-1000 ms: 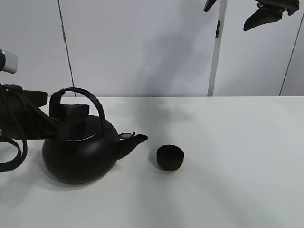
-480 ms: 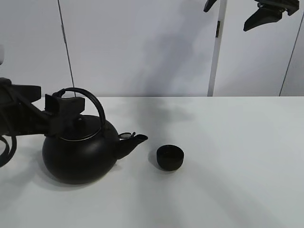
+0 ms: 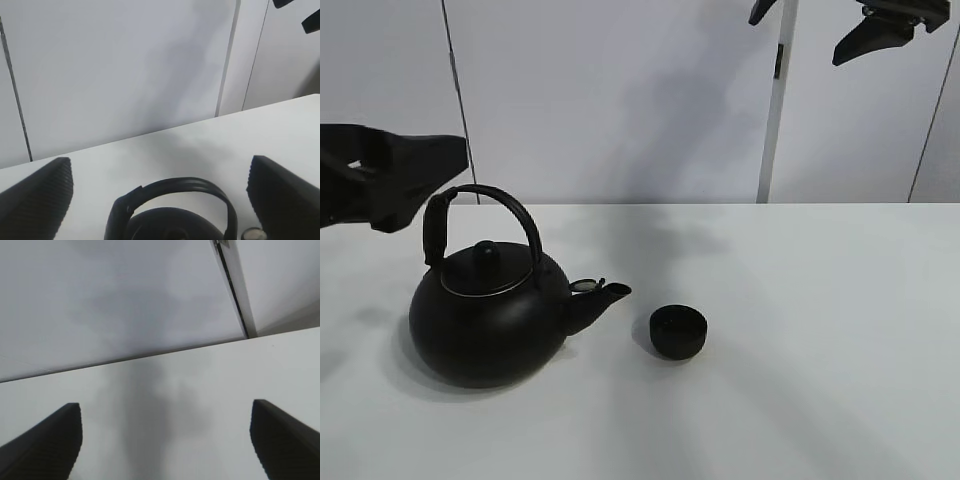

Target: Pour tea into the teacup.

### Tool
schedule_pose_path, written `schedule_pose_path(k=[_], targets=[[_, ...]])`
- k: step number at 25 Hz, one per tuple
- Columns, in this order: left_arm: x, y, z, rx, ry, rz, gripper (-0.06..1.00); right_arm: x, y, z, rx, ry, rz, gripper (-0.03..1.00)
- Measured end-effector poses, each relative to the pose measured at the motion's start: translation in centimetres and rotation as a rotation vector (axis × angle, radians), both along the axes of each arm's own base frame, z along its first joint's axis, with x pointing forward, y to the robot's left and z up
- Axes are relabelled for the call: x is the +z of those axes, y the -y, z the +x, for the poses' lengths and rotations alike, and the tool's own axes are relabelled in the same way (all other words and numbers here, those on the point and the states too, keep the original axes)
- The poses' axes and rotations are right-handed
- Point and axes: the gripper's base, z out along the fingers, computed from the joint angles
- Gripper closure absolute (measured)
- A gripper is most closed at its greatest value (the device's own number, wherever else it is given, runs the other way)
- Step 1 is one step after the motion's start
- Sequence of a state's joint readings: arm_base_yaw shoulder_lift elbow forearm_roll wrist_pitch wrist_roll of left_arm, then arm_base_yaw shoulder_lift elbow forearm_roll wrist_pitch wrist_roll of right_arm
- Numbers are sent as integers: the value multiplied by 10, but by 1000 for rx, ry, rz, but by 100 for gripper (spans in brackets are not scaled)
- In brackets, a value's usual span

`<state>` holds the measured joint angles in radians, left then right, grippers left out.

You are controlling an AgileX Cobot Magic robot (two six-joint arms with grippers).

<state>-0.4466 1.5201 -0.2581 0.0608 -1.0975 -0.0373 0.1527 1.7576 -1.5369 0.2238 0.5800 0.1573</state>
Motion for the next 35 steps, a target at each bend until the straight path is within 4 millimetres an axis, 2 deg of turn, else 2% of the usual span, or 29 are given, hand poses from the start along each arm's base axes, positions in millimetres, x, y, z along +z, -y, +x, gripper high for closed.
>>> schedule_pose_path(k=[4, 9, 18, 23, 27, 35], targets=[[14, -3, -5, 12, -65, -40, 26, 0, 0, 0, 0, 0, 0, 34], [45, 0, 3, 37, -189, -27, 26, 0, 0, 0, 0, 0, 0, 34], [127, 5, 25, 142, -536, 42, 26, 0, 0, -1, -1, -9, 5, 34], [170, 9, 30, 149, -661, 60, 26, -8, -2, -9, 26, -136, 11, 34], [185, 23, 39, 70, -753, 86, 26, -14, -5, -18, 71, -242, 15, 34], [192, 45, 66, -10, -889, 130, 26, -19, -10, -30, 174, -371, 12, 34]])
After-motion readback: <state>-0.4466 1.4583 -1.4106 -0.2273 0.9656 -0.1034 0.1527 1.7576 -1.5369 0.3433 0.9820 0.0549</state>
